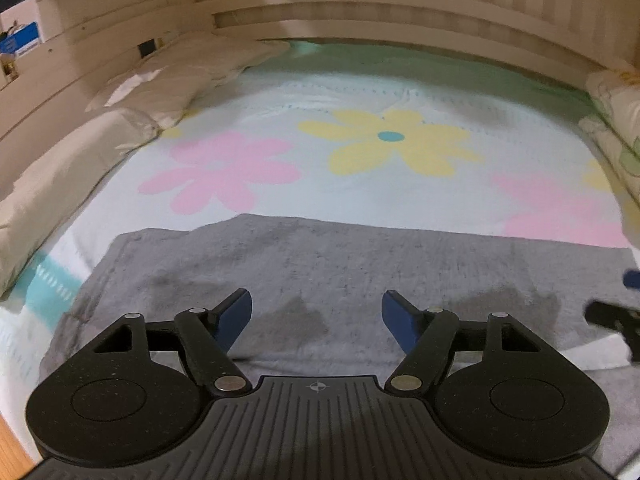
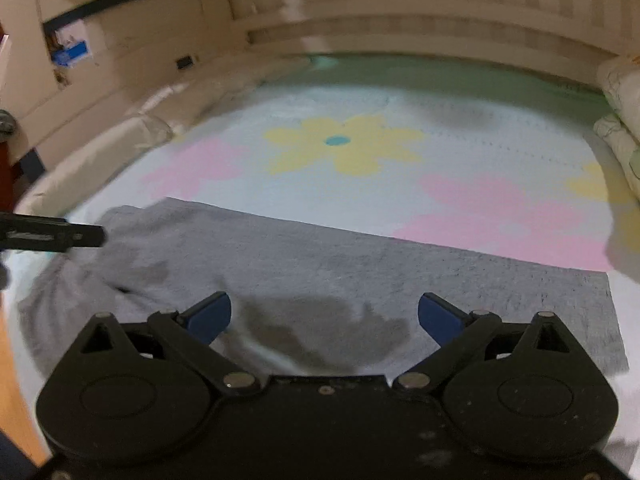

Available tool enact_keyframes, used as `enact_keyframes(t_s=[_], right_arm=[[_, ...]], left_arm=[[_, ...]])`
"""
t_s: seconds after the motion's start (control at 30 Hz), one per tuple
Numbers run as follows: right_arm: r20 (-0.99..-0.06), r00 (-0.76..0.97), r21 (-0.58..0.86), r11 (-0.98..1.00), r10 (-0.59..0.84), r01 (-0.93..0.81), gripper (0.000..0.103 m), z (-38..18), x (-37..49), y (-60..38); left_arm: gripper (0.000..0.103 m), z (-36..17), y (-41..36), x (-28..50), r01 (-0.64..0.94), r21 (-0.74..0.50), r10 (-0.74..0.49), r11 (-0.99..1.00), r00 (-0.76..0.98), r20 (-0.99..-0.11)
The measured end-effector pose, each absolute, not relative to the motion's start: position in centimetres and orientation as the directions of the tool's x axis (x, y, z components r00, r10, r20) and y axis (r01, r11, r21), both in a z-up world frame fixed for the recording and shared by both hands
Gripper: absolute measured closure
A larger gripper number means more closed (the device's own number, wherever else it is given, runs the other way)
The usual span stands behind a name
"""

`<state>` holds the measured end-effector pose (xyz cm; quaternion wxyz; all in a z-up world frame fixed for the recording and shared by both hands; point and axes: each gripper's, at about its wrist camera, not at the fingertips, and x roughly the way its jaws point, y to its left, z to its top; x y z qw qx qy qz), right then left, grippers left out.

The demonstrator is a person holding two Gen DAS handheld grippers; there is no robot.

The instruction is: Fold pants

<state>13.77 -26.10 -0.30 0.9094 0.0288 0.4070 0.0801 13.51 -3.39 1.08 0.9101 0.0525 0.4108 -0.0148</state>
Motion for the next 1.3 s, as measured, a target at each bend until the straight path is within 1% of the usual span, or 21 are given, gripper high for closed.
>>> enact_keyframes(t_s=[0.07,0.17,0.3,0.4,0.5,0.53,0.57,0.6,0.63,0.7,0.73,0.8,0.83,1.0,1.13,1.3], right_arm=[[-0.753,0.64,0.07,0.985,0.157,-0.16,0.022,-1.7,15.9,-26.2],[-0.782,0.603,0.016,0.973,0.155,-0.23,0.023,-4.1,18.7,-26.6],[-0.792,0.593,-0.044,0.955,0.145,-0.292,0.023,-6.2,23.0,-27.0],[-0.803,0.575,-0.059,0.939,0.157,-0.338,0.024,-7.5,25.7,-26.8],[-0.825,0.539,-0.045,0.931,0.17,-0.362,0.029,-8.7,28.2,-27.0],[-0.834,0.523,-0.038,0.927,0.176,-0.373,0.033,-9.0,28.9,-27.3],[-0.845,0.502,-0.029,0.92,0.186,-0.39,0.04,-9.5,29.4,-26.8],[-0.861,0.472,-0.024,0.912,0.189,-0.41,0.044,-9.9,30.1,-26.7],[-0.875,0.446,-0.021,0.905,0.189,-0.426,0.051,-10.4,30.9,-26.7],[-0.885,0.419,-0.006,0.895,0.202,-0.446,0.051,-10.8,31.5,-26.5],[-0.885,0.414,0.004,0.894,0.212,-0.448,0.053,-10.9,31.6,-26.6],[-0.883,0.409,0.023,0.892,0.23,-0.452,0.076,-10.8,31.7,-26.4],[-0.881,0.418,0.009,0.893,0.219,-0.45,0.096,-10.8,31.7,-26.3],[-0.84,0.503,-0.086,0.866,0.202,-0.492,0.098,-8.1,27.6,-25.1],[-0.794,0.566,-0.135,0.843,0.223,-0.521,0.098,-5.4,21.9,-23.9],[-0.787,0.571,-0.172,0.806,0.233,-0.567,0.098,-5.5,15.1,-21.8]], left_arm=[[0.032,-0.2,-3.7,13.9,0.08,0.084,0.014,0.993,0.639,-0.769],[0.032,-1.7,-4.2,14.5,0.11,0.076,-0.003,0.991,0.586,-0.81],[0.032,-2.4,-4.3,14.9,0.117,0.119,0.028,0.986,0.586,-0.81],[0.032,-2.8,-3.9,15.5,0.101,0.116,0.037,0.988,0.574,-0.818],[0.032,-2.8,-3.6,15.9,0.088,0.109,0.041,0.99,0.562,-0.826],[0.032,-2.8,-3.6,16.1,0.086,0.11,0.043,0.99,0.561,-0.827],[0.032,-2.7,-3.5,16.1,0.083,0.11,0.045,0.99,0.562,-0.826],[0.032,-2.7,-3.5,16.2,0.081,0.111,0.047,0.991,0.562,-0.826],[0.032,-2.7,-3.5,16.2,0.08,0.11,0.046,0.991,0.562,-0.826],[0.032,-2.6,-3.5,16.4,0.079,0.104,0.042,0.992,0.56,-0.827],[0.032,-2.6,-3.4,16.5,0.078,0.099,0.039,0.992,0.56,-0.828],[0.032,-2.5,-3.6,16.4,0.08,0.092,0.032,0.993,0.56,-0.828],[0.032,-2.5,-3.5,16.4,0.083,0.088,0.027,0.993,0.56,-0.828],[0.032,-2.3,-3.3,16.3,0.082,0.064,0.005,0.995,0.571,-0.821],[0.032,-2.0,-3.1,16.6,0.07,0.013,-0.031,0.997,0.58,-0.814],[0.032,-1.8,-3.4,17.4,0.076,-0.055,-0.09,0.996,0.599,-0.795]])
